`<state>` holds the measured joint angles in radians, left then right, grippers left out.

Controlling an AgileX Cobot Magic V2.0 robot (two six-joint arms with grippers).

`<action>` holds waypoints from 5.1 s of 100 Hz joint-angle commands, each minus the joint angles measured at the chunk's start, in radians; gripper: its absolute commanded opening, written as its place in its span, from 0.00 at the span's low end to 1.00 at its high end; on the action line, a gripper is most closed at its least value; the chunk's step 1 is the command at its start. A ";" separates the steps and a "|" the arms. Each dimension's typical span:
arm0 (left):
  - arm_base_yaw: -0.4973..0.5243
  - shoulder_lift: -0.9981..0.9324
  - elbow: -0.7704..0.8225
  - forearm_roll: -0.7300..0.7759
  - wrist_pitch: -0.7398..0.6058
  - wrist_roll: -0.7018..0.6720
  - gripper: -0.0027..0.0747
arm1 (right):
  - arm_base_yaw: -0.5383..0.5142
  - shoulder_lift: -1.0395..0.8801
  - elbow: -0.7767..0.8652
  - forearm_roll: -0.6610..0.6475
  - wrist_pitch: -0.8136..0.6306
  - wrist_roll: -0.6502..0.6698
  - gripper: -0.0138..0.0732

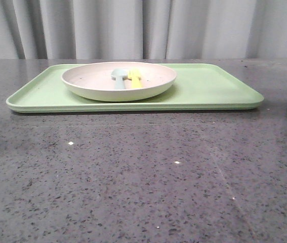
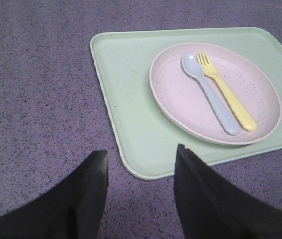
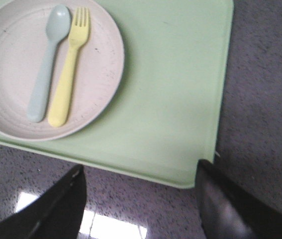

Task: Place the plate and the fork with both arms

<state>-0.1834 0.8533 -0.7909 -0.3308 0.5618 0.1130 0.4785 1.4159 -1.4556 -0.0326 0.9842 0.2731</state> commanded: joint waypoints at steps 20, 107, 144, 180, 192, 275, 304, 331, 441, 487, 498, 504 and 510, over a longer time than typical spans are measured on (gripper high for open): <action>0.002 -0.062 -0.017 -0.007 -0.027 -0.006 0.44 | 0.074 0.219 -0.286 -0.056 -0.005 -0.018 0.70; 0.002 -0.062 -0.017 -0.013 -0.009 -0.006 0.44 | 0.101 0.660 -0.625 0.026 0.160 -0.018 0.70; 0.002 -0.062 -0.017 -0.025 -0.009 -0.006 0.44 | 0.106 0.675 -0.626 0.033 0.139 -0.018 0.69; 0.002 -0.062 -0.017 -0.025 -0.009 -0.006 0.44 | 0.106 0.691 -0.626 0.033 0.147 -0.018 0.32; 0.002 -0.062 -0.017 -0.025 -0.009 -0.006 0.44 | 0.106 0.691 -0.626 0.033 0.148 -0.018 0.19; 0.002 -0.062 -0.017 -0.025 -0.026 -0.006 0.44 | 0.061 0.565 -0.746 -0.109 0.361 -0.018 0.12; 0.002 -0.062 -0.017 -0.025 -0.026 -0.006 0.44 | -0.053 0.437 -0.579 -0.108 0.360 -0.021 0.12; 0.002 -0.062 -0.017 -0.027 -0.010 -0.006 0.44 | -0.100 0.419 -0.403 -0.055 0.274 -0.021 0.12; 0.002 -0.062 -0.017 -0.034 -0.009 -0.006 0.44 | -0.101 0.498 -0.345 0.076 0.155 -0.067 0.61; 0.002 -0.066 -0.017 -0.052 -0.037 -0.006 0.44 | -0.101 0.418 -0.345 0.076 0.160 -0.067 0.57; 0.002 -0.082 -0.017 -0.052 -0.060 -0.006 0.44 | -0.100 0.365 -0.329 0.076 0.164 -0.067 0.57; 0.002 -0.092 -0.017 -0.052 -0.067 -0.006 0.44 | -0.100 0.321 -0.293 0.076 0.137 -0.067 0.57; 0.002 -0.103 -0.017 -0.052 -0.071 -0.006 0.44 | -0.100 0.273 -0.237 0.076 0.099 -0.067 0.57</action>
<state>-0.1834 0.7691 -0.7803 -0.3574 0.5752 0.1130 0.3829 1.8006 -1.7243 0.0423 1.1478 0.2187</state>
